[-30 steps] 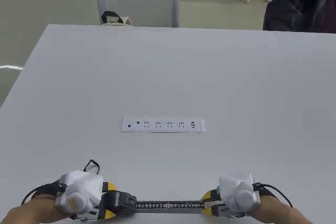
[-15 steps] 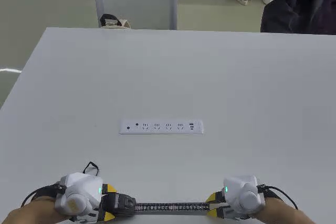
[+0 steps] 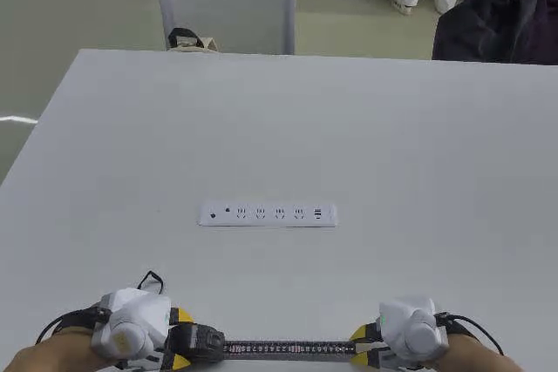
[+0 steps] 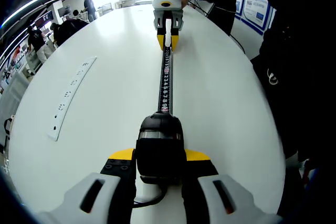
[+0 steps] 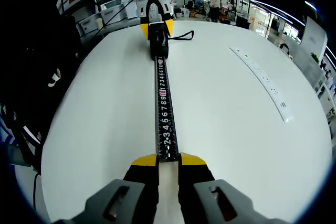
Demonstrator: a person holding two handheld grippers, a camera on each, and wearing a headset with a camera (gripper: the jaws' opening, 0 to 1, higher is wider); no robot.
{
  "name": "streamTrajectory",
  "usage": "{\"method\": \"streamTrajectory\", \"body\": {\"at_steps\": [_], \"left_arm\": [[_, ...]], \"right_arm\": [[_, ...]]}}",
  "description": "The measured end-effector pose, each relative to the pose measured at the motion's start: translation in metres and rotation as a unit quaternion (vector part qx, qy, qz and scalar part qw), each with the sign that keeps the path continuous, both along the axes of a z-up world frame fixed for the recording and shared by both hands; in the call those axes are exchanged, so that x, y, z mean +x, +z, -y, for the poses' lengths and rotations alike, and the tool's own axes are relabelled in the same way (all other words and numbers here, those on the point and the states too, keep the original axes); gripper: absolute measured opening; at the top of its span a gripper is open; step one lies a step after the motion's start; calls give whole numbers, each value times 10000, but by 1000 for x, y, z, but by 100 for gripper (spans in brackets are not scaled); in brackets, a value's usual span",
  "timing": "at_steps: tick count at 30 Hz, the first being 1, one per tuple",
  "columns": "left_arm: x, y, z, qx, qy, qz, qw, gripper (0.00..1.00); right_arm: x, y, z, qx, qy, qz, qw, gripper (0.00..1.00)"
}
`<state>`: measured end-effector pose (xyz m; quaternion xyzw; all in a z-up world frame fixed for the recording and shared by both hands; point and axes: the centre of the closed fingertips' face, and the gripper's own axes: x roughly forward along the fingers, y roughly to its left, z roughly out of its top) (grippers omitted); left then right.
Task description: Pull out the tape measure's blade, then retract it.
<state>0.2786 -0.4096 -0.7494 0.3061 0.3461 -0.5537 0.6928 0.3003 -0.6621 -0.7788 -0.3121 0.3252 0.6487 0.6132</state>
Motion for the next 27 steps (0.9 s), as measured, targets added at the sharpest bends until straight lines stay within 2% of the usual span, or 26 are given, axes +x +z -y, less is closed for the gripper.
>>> {"method": "streamTrajectory", "body": {"at_steps": [10, 16, 27], "left_arm": [[1, -5, -3, -13, 8, -14, 10000, 29], [0, -2, 0, -11, -1, -11, 10000, 29], [2, -6, 1, 10, -126, 24, 9999, 30]], "right_arm": [[2, -1, 10, -66, -45, 23, 10000, 11], [2, -4, 13, -104, -61, 29, 9999, 11], [1, -6, 13, -173, -35, 9, 9998, 13]]}}
